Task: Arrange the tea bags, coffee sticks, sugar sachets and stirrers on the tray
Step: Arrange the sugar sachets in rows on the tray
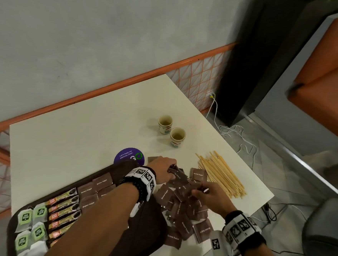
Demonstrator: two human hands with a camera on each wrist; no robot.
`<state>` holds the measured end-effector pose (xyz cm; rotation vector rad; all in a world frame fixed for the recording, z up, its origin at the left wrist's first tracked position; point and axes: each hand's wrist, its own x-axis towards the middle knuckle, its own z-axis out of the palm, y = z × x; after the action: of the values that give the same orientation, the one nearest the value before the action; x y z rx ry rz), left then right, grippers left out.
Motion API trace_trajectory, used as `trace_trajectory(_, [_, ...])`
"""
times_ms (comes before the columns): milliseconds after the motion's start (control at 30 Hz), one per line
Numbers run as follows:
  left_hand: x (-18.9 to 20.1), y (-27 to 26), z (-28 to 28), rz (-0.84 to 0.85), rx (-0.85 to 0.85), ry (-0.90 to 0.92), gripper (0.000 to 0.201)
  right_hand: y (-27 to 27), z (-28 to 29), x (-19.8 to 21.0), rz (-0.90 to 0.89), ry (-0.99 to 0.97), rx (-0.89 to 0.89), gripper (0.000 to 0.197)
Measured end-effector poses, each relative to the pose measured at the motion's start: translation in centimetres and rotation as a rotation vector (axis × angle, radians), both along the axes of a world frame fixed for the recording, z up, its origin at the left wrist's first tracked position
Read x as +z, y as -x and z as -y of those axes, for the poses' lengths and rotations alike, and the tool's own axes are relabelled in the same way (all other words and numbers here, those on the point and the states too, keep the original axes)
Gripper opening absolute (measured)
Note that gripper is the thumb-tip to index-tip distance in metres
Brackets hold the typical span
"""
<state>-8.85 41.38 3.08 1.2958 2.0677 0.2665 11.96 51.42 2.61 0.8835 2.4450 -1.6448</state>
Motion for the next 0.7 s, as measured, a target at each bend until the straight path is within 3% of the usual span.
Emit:
trace_trajectory(100, [0.6,-0.2,0.9,0.054,0.063,-0.092,0.022,1.9,0.1,2.4,-0.162,0.038,0.078,0.012])
trace_trajectory(233, [1.2,-0.4,3.0,0.177,0.159,-0.213,0.016,5.2,1.5,2.3,-0.168,-0.078,0.049,0.009])
trace_trajectory(367, [1.7,0.6,7.2,0.506,0.409,-0.321,0.018,7.0,2.8,2.8,-0.204,0.026,-0.026,0.005])
trace_trajectory(467, [2.1,1.0,10.3,0.629,0.525,-0.350,0.017,8.2,4.5,2.8,-0.212,0.164,-0.009,0.005])
trace_trajectory(633, [2.0,0.4,14.8,0.985,0.964,-0.501,0.006,10.9,8.2,3.2,-0.218,0.361,-0.033,0.008])
trace_trajectory(700, [2.6,-0.1,16.4,1.057,1.115,-0.521,0.017,12.0,10.1,3.3,-0.211,0.425,-0.020,0.009])
